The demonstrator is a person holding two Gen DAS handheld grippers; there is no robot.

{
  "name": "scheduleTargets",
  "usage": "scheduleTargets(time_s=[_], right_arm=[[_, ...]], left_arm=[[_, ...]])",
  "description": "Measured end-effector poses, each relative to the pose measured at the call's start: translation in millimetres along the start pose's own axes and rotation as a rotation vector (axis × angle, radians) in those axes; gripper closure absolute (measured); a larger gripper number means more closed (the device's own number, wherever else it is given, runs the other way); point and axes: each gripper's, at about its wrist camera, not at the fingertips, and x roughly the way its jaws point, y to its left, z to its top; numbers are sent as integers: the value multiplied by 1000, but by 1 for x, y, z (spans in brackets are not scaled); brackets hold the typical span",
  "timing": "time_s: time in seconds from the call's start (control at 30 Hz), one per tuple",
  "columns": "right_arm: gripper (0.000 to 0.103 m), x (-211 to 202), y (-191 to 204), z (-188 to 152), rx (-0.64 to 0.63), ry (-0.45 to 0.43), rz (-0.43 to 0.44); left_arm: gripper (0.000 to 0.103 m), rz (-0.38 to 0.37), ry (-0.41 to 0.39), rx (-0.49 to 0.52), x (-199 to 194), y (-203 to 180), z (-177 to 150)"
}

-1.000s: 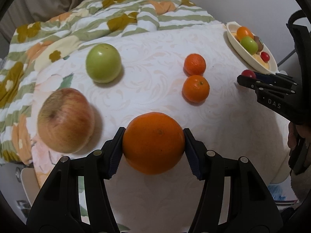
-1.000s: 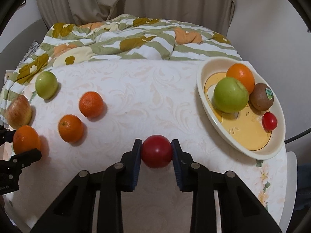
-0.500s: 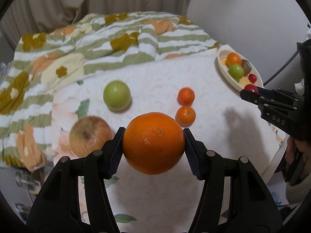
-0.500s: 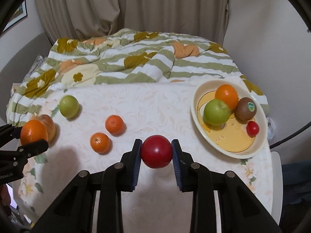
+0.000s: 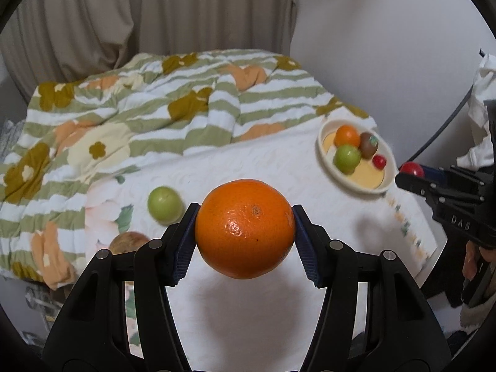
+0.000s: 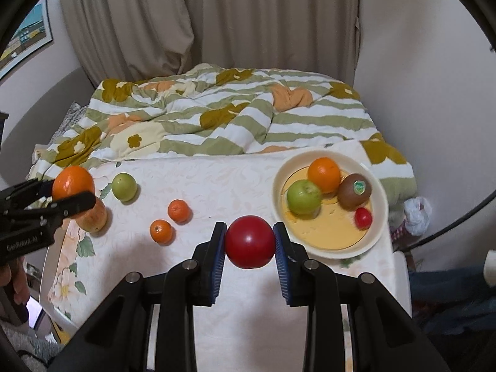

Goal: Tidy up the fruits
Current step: 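Carry the orange and red tomato onto the cream plate and open both tools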

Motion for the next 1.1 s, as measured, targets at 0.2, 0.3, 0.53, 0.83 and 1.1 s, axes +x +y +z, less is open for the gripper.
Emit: scheduleTargets(time_s=[0.2,0.3,0.53,0.83,1.1], right_arm=[[75,-10,-42,7,-66,-25,35],[75,-12,-63,9,-95,-38,47],[75,-6,-117,16,-140,-40,68],[75,11,-165,7,-112,-1,68],[75,36,-195,-9,-43,38,55]], left_arm=[[38,-6,-33,-54,2,-49,20],[38,-3,-39,-63,12,-81,30],[38,-9,-16,-81,50,-145,41],[38,-44,48,-45,102,-200,44],[38,-73,133,22,164,-226,38]])
